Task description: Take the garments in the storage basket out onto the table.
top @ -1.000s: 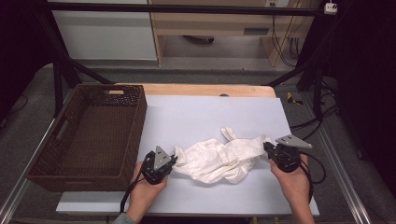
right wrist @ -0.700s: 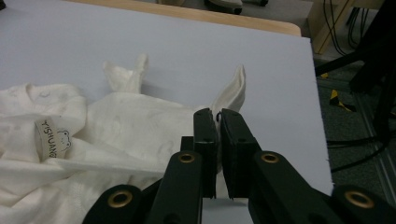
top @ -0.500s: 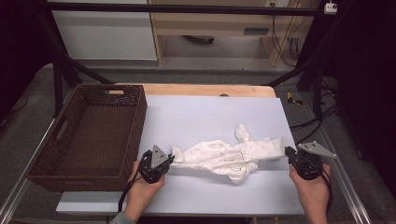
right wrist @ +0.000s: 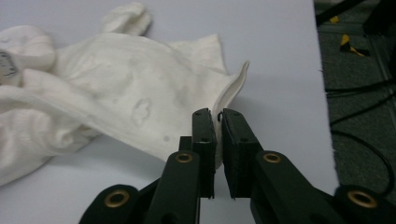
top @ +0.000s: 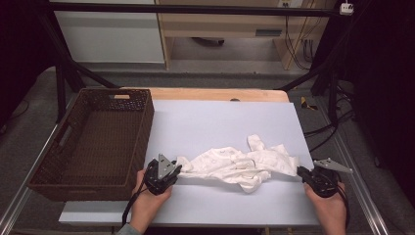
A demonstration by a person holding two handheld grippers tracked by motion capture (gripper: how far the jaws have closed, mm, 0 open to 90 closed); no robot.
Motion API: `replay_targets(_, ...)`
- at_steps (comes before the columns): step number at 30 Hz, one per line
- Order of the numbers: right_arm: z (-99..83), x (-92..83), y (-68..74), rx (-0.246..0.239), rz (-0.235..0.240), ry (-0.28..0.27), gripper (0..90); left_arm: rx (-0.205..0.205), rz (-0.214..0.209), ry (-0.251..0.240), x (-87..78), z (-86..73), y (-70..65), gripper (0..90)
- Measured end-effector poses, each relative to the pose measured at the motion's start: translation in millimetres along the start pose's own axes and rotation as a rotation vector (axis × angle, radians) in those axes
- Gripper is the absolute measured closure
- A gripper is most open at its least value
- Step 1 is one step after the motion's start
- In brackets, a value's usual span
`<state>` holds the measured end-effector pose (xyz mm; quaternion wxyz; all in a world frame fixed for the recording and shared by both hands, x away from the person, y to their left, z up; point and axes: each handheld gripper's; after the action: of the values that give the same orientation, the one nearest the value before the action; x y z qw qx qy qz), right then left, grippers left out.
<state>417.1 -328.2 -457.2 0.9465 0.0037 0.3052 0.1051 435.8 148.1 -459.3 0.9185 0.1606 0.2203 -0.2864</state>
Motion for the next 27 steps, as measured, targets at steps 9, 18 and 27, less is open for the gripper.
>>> replay_targets(9, 7.9, 0.4, 16.4, -0.051, 0.034, -0.080, 48.4, 0.009, -0.052, -0.091, -2.5, 37.6, -6.0, 54.9)
replay_targets(18, 13.4, 3.3, 33.1, -0.067, 0.103, -0.150, 21.6, 0.014, -0.116, 0.000, 53.3, 52.9, -14.0, 45.5)
replay_targets(27, 15.5, 6.4, 48.0, -0.094, 0.163, -0.167, 13.6, 0.021, -0.151, 0.120, 79.4, 43.7, -19.8, 39.9)
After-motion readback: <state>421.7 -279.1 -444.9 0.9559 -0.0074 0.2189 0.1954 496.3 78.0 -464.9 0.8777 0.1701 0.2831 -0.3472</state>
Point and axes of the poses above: each handheld gripper's, and its own axes: x roughly forward along the jaws, z roughly out of its top, y roughly to its left, and after that the axes turned 3 degrees about -y, right-handed
